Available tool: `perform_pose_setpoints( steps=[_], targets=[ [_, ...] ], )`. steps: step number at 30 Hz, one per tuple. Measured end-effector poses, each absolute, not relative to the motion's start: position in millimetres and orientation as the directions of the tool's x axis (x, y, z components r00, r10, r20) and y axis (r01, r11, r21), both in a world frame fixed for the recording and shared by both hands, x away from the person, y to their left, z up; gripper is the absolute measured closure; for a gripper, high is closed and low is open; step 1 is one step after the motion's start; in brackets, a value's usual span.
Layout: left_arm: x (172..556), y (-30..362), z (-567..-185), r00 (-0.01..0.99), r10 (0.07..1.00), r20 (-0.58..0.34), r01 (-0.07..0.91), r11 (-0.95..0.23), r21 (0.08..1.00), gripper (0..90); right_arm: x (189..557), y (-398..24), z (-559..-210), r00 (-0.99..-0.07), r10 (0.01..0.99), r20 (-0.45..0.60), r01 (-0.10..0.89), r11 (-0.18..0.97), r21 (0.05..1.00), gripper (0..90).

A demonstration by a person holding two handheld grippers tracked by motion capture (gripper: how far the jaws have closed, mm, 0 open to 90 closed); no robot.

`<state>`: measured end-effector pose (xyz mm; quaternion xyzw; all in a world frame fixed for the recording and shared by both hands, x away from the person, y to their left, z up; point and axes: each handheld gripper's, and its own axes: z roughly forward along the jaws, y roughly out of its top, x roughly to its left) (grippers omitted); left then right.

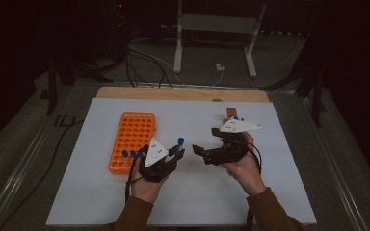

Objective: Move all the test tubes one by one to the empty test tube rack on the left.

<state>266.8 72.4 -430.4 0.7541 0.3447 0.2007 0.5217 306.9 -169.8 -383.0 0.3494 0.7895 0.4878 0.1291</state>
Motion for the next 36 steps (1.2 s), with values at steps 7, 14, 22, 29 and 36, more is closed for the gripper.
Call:
perform_pose_setpoints(
  steps=[7,14,22,29,36],
  targets=[
    [262,86,-428,0.695,0.716,-0.063,0.312,-0.222,0.924,76.9,308,-182,-389,-0.685,0.715,0.141,0.449,0.261,0.855,2.2],
    [259,100,-428,0.693,0.717,-0.080,0.318,-0.204,0.926,76.9,308,-192,-397,-0.649,0.750,0.127,0.456,0.250,0.854,0.2],
    [255,118,-425,0.684,0.725,-0.078,0.316,-0.199,0.928,76.9,309,-203,-402,-0.626,0.772,0.116,0.463,0.247,0.851,0.2],
    [251,134,-422,0.671,0.737,-0.080,0.318,-0.189,0.929,76.8,310,-210,-405,-0.609,0.784,0.120,0.472,0.237,0.849,0.2],
    [249,154,-418,0.650,0.754,-0.092,0.318,-0.160,0.935,76.8,312,-216,-407,-0.594,0.795,0.122,0.478,0.227,0.849,0.2]
  ],
)
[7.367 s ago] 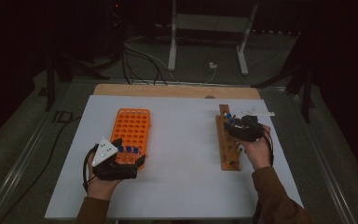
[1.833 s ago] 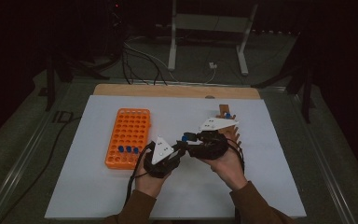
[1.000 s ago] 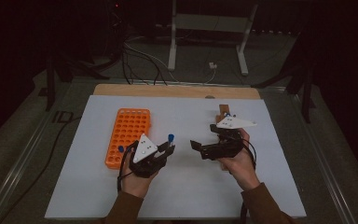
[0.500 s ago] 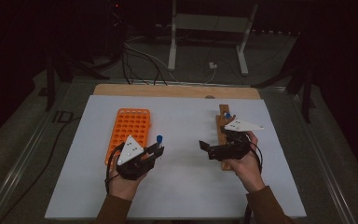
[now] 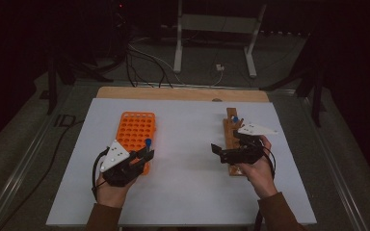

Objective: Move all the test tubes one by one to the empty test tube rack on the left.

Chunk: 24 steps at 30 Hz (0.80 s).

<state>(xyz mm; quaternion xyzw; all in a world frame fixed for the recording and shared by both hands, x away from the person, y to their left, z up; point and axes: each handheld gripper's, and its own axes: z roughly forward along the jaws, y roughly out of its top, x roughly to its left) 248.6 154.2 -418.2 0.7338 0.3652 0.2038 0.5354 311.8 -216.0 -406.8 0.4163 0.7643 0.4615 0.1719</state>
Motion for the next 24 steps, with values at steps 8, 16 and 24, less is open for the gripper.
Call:
perform_pose_setpoints(
  steps=[8,16,24],
  targets=[
    [246,174,-419,0.633,0.771,-0.075,0.318,-0.170,0.933,76.8,312,-219,-406,-0.587,0.801,0.114,0.475,0.227,0.850,0.2],
    [242,191,-423,0.605,0.794,-0.059,0.318,-0.172,0.932,76.8,312,-222,-405,-0.583,0.805,0.114,0.475,0.224,0.851,0.2],
    [238,209,-425,0.557,0.829,-0.056,0.321,-0.152,0.935,76.8,312,-220,-406,-0.583,0.804,0.114,0.474,0.223,0.852,0.2]
  ],
)
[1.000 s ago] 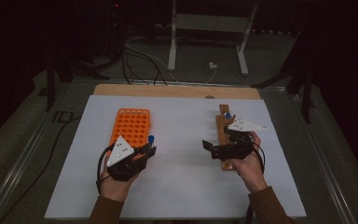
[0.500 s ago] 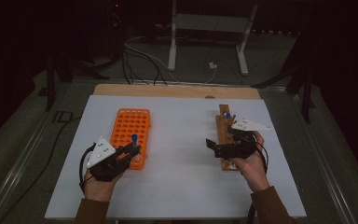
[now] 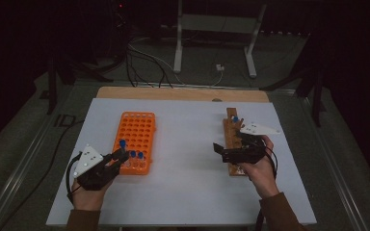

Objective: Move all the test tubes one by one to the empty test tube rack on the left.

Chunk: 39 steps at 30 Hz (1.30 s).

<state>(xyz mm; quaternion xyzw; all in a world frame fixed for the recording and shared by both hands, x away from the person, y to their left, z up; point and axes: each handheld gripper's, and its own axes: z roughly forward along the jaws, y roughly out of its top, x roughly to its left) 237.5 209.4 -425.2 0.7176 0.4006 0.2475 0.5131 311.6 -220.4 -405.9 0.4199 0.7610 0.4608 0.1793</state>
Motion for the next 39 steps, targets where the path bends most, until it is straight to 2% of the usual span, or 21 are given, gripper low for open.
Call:
perform_pose_setpoints(
  steps=[9,22,31,39],
  targets=[
    [238,226,-434,0.496,0.867,-0.039,0.326,-0.144,0.934,76.8,311,-220,-406,-0.583,0.805,0.115,0.473,0.221,0.853,0.2],
    [253,225,-456,0.474,0.880,-0.015,0.354,-0.175,0.918,76.7,310,-218,-406,-0.587,0.801,0.117,0.472,0.221,0.854,0.2],
    [258,224,-465,0.488,0.872,-0.038,0.374,-0.170,0.912,76.7,310,-218,-407,-0.588,0.800,0.119,0.475,0.223,0.851,0.2],
    [258,224,-474,0.498,0.867,-0.023,0.422,-0.219,0.880,76.7,310,-217,-409,-0.592,0.797,0.119,0.475,0.226,0.850,0.2]
  ],
)
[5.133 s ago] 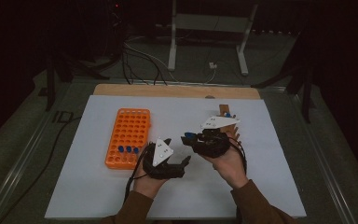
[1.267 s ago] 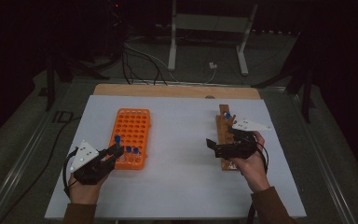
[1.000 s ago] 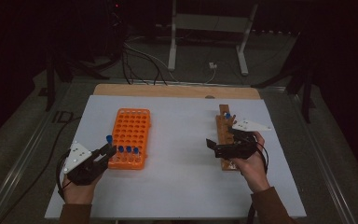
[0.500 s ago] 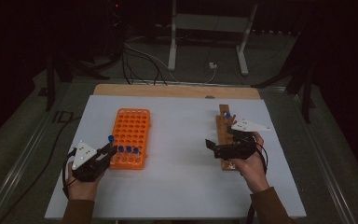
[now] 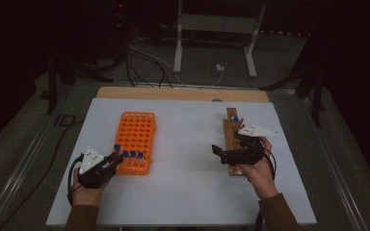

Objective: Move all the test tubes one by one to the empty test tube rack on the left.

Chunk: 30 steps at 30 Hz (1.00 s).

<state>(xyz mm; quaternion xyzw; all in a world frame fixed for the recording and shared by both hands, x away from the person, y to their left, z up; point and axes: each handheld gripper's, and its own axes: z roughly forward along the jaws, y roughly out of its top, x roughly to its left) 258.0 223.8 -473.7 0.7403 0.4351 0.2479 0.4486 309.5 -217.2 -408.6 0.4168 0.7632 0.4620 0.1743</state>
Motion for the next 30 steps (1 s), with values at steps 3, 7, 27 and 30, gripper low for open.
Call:
perform_pose_setpoints(
  steps=[3,7,27,30],
  targets=[
    [258,223,-478,0.505,0.863,-0.006,0.444,-0.254,0.859,76.7,309,-219,-409,-0.590,0.798,0.122,0.476,0.223,0.851,0.3],
    [258,222,-480,0.512,0.859,0.019,0.454,-0.289,0.843,76.9,309,-219,-410,-0.591,0.798,0.122,0.477,0.224,0.850,0.2],
    [262,220,-487,0.514,0.857,0.026,0.501,-0.325,0.803,77.3,309,-215,-413,-0.604,0.787,0.125,0.481,0.235,0.845,0.3],
    [262,221,-487,0.514,0.858,0.014,0.503,-0.314,0.805,76.2,309,-215,-413,-0.605,0.787,0.124,0.480,0.236,0.845,0.3]
  ],
)
